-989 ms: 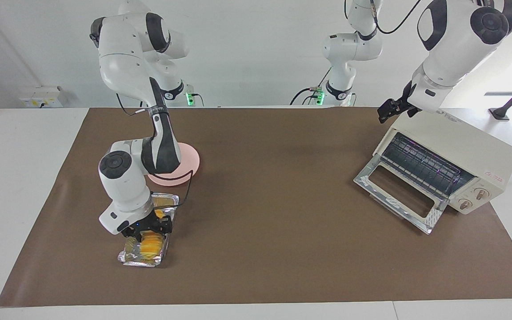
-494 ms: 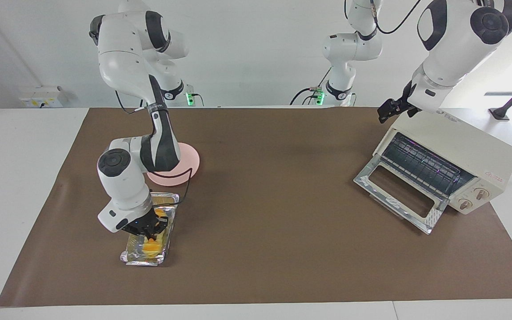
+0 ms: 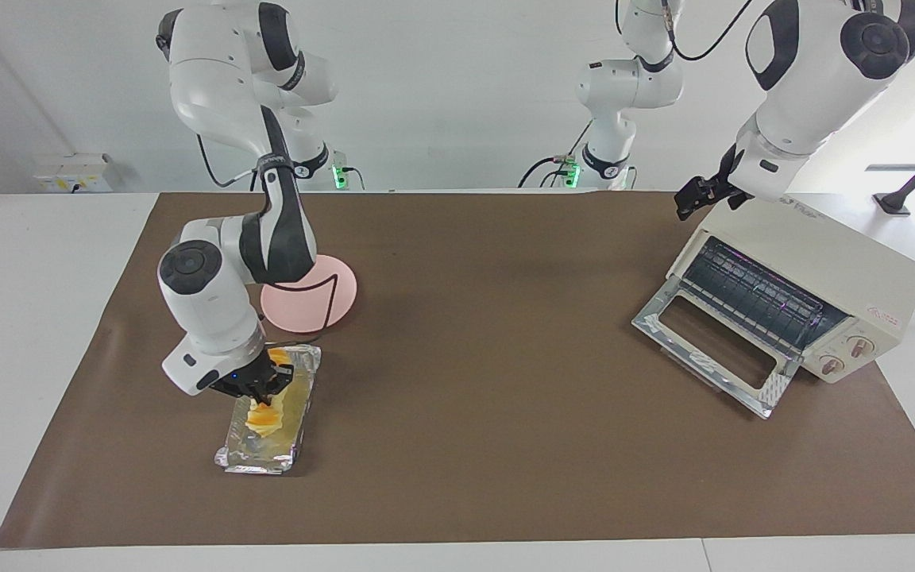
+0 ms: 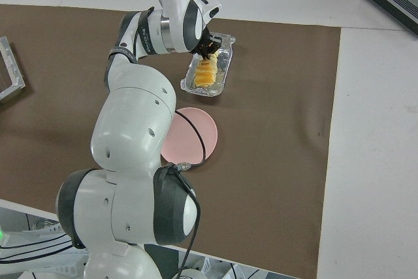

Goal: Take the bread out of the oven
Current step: 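Move the bread slices over the pink plate and lower them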

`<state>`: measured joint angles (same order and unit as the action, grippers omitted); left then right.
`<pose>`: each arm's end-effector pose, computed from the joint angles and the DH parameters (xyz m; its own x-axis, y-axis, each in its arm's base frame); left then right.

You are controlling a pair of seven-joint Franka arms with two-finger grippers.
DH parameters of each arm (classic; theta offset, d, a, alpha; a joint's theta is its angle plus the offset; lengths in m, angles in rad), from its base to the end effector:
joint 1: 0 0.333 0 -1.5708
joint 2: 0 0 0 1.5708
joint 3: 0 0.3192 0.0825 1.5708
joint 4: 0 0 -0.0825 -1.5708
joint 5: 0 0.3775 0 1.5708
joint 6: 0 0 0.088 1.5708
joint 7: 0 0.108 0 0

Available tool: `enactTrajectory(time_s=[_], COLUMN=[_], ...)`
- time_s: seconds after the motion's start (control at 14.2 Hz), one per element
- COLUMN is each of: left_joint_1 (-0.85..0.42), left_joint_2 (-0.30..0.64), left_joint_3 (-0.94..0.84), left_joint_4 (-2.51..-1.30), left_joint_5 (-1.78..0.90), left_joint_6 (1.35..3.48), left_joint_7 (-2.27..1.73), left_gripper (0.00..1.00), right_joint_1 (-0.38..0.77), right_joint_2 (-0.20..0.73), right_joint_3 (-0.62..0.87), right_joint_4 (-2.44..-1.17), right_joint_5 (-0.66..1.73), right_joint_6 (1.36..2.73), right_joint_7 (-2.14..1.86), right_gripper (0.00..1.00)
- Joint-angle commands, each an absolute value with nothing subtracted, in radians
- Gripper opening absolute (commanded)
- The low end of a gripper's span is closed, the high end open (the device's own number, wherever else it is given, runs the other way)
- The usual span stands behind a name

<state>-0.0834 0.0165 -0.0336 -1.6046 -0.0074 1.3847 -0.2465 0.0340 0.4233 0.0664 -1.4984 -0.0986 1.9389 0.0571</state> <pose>0.5255 -0.0625 0.5886 0.9646 0.1309 -0.2290 0.1227 -0.9912 -0.0494 0.6769 0.0547 0.4320 0.9971 0.0725 0.0210 0.0710 -0.9954 0.0642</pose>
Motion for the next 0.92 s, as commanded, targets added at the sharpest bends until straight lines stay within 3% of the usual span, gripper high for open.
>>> enactTrajectory(time_s=[0.0,0.35,0.71,0.85], left_joint_1=[-0.077,-0.077,-0.077,-0.077], left_joint_2=[0.005,0.005,0.005,0.005], left_joint_3=[-0.034,-0.034,-0.034,-0.034], left_joint_4=[-1.617,-1.618,-1.617,-1.618], left_joint_5=[-0.018,-0.018,-0.018,-0.018], left_joint_6=[1.390,1.390,1.390,1.390], left_joint_7=[-0.244,-0.244,-0.242,-0.242], left_gripper=[1.00,1.00,1.00,1.00], right_joint_1=[0.057,0.058,0.063,0.068], right_joint_2=[0.255,-0.035,-0.156,-0.157], right_joint_3=[0.077,0.078,0.080,0.078], right_joint_4=[-1.682,-2.144,-2.448,-2.525], right_joint_5=[-0.103,-0.094,-0.089,-0.089], right_joint_6=[1.923,2.166,2.437,2.555], right_joint_7=[0.064,0.072,0.110,0.110], right_gripper=[0.00,0.00,0.00,0.00])
